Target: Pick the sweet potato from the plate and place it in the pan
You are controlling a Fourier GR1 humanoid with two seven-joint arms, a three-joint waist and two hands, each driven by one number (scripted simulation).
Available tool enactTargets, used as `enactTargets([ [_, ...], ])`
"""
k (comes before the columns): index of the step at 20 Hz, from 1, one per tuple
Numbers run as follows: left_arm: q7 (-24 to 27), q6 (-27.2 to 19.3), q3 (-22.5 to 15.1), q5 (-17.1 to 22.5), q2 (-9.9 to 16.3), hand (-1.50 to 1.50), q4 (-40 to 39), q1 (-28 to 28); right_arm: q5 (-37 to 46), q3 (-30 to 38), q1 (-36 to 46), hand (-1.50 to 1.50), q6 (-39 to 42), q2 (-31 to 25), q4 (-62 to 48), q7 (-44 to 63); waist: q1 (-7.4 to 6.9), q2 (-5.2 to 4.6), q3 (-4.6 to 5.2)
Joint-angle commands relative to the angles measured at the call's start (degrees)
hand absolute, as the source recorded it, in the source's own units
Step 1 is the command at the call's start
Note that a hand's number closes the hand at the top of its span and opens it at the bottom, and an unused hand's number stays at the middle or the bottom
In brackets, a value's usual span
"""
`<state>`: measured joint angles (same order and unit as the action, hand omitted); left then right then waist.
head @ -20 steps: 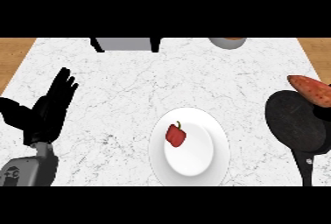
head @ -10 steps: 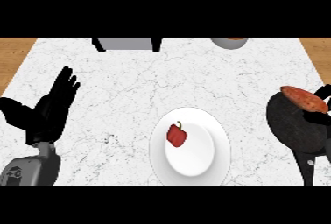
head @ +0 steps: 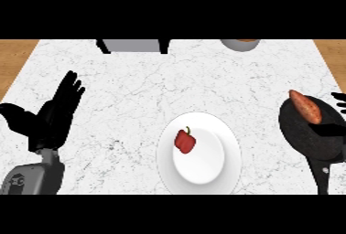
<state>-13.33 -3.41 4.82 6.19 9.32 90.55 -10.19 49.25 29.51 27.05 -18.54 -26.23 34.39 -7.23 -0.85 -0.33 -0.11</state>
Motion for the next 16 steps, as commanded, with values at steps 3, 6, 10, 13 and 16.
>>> enactTargets([
  [3,0.3,-0.5,0.3,-0.4,-0.3,0.0,0.7,0.7,-10.7,6.8,-0.5,-1.5,-0.7,-0.7,-2.1,-13.6,0.6,0.16,-0.02],
  [6,-1.7,-0.3,-0.5,-0.6,0.1,0.0,3.7,2.8,-17.5,10.8,-2.6,-1.5,3.4,0.2,1.1,-16.2,1.14,0.57,0.04],
  [10,-1.9,0.5,2.3,1.2,1.8,0.0,3.6,2.4,-27.0,17.8,-6.0,-1.5,13.4,-4.2,2.1,-19.8,1.9,0.72,0.06],
  [13,-1.8,-0.7,0.7,-0.3,0.2,0.0,2.9,1.9,-32.2,20.7,-10.9,-1.5,19.8,-4.8,3.1,-23.8,2.04,0.6,0.08],
  [16,-3.9,-0.8,2.2,0.4,1.6,0.0,4.9,1.4,-37.1,22.9,-14.5,-1.5,29.0,-6.7,5.3,-24.9,2.05,0.68,0.12],
])
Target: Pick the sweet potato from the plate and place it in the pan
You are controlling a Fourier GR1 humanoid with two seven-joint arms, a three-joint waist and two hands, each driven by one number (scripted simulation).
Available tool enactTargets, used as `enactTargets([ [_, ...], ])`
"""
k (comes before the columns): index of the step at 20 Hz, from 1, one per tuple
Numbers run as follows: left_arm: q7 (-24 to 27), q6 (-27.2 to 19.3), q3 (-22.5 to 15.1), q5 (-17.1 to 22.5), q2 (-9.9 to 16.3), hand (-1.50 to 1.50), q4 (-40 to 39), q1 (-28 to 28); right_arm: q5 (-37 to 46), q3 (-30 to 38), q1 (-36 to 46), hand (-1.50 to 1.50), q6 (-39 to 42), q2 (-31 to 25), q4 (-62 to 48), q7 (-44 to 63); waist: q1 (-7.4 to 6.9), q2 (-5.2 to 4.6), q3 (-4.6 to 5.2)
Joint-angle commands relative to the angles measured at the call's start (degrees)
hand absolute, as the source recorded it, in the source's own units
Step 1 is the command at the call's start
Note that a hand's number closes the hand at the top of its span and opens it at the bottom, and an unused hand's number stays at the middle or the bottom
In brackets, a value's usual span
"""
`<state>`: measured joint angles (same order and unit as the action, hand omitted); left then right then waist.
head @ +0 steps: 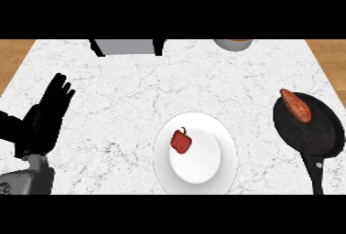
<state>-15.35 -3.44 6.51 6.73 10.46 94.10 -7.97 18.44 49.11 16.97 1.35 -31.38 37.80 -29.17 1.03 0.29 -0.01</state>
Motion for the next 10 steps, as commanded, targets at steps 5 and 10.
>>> enactTargets([
  [5,-0.9,-1.0,-1.4,-1.5,-1.1,0.0,2.4,1.7,-11.5,4.6,-13.4,-1.5,21.4,-3.5,5.0,-4.9,-0.48,-0.12,0.03],
  [10,-0.7,-0.5,-0.5,-1.0,-1.1,0.0,1.0,-0.1,-15.2,6.1,-21.7,-1.5,24.2,-3.2,7.5,-8.2,-0.7,-0.22,0.02],
])
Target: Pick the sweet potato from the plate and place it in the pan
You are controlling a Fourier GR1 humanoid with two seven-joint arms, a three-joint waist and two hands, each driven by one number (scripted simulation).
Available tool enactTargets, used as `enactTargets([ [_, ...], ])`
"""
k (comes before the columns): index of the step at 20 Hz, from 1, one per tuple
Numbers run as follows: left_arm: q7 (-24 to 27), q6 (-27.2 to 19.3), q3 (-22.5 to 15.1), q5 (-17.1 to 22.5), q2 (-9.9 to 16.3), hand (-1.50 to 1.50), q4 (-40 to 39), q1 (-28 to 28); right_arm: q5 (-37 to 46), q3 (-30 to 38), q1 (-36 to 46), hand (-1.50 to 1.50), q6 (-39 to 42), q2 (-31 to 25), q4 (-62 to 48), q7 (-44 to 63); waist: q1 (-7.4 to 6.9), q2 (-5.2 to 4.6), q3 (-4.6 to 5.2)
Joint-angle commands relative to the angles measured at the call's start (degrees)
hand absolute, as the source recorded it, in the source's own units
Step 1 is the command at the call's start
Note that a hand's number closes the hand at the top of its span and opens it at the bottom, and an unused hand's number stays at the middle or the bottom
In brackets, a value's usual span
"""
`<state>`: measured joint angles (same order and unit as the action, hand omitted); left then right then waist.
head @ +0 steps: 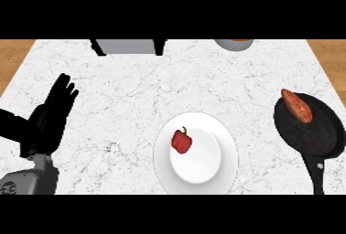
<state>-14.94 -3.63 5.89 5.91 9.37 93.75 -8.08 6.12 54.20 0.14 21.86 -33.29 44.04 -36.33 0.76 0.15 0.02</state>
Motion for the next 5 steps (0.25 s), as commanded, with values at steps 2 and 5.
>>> enactTargets([
  [2,2.2,0.5,-2.1,-1.9,-1.5,0.0,2.2,4.9,-3.8,1.1,-7.4,-1.5,3.2,0.8,5.6,-1.1,-0.52,-0.06,0.01],
  [5,-1.6,2.2,1.4,1.7,0.7,0.0,1.0,1.0,-3.2,-0.8,-9.5,-1.5,0.5,3.7,8.0,-2.1,-0.54,-0.1,0.0],
])
